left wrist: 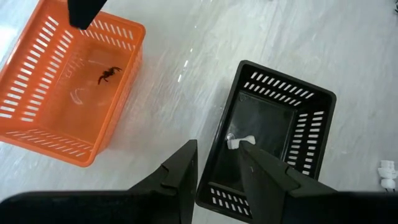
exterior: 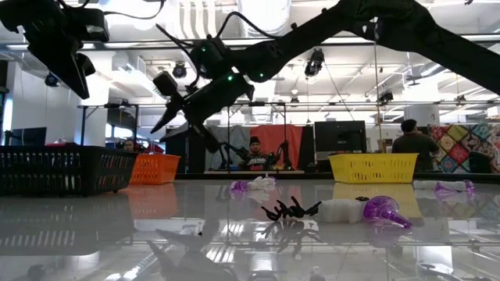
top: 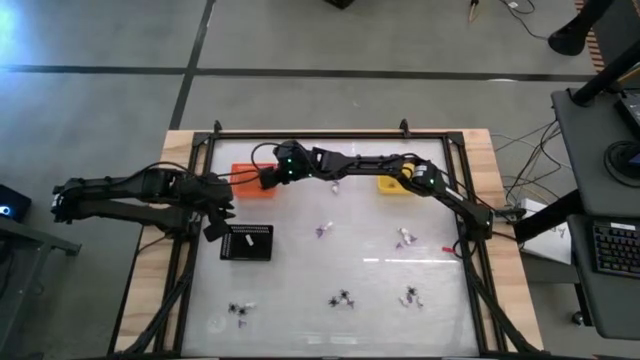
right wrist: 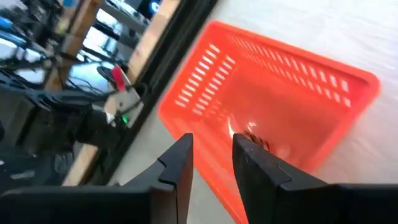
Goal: Sort Halloween decoration
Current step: Put the violet witch hat into the yellow bin
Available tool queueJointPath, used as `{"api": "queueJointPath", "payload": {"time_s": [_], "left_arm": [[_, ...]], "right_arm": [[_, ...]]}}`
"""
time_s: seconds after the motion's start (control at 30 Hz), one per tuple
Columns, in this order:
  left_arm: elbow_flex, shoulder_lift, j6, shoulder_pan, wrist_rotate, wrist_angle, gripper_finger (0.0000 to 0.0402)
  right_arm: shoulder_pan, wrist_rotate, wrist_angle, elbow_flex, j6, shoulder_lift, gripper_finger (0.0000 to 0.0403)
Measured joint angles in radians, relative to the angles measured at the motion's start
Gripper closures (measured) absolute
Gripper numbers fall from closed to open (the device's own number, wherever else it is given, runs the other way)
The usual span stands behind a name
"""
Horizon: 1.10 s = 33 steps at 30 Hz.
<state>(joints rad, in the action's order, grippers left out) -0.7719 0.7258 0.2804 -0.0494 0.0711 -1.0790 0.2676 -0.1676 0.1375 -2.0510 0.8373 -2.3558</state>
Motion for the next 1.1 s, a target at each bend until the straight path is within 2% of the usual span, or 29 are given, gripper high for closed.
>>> {"api": "queueJointPath", "payload": {"time_s": [0.17, 0.4, 0.6, 0.73, 0.9, 1.1], "left_arm": [[0.000, -0.001, 0.009, 0.000, -0.001, -0.002, 0.0303], [0.000, 0.000, 0.009, 0.000, -0.001, -0.002, 0.0303], [0.000, -0.002, 0.010, 0.000, -0.002, -0.002, 0.0303], [0.000, -0.002, 0.010, 0.000, -0.002, -0.003, 0.0303], [0.000, -0.002, 0.010, 0.000, -0.002, -0.003, 0.0303], [0.000, -0.002, 0.016, 0.000, -0.002, -0.003, 0.0303]], "right_arm": [[0.012, -0.099, 0.258, -0.005, -0.136, 0.070, 0.0302], [0.005, -0.085, 0.620, -0.005, -0.355, 0.192, 0.0302], [-0.020, -0.008, 0.954, -0.005, -0.506, 0.271, 0.0303], [-0.028, 0.034, 1.124, -0.003, -0.478, 0.315, 0.0303], [-0.054, 0.191, 1.259, -0.003, -0.447, 0.352, 0.0303], [-0.071, 0.251, 1.389, 0.011, -0.441, 0.383, 0.0303]]}}
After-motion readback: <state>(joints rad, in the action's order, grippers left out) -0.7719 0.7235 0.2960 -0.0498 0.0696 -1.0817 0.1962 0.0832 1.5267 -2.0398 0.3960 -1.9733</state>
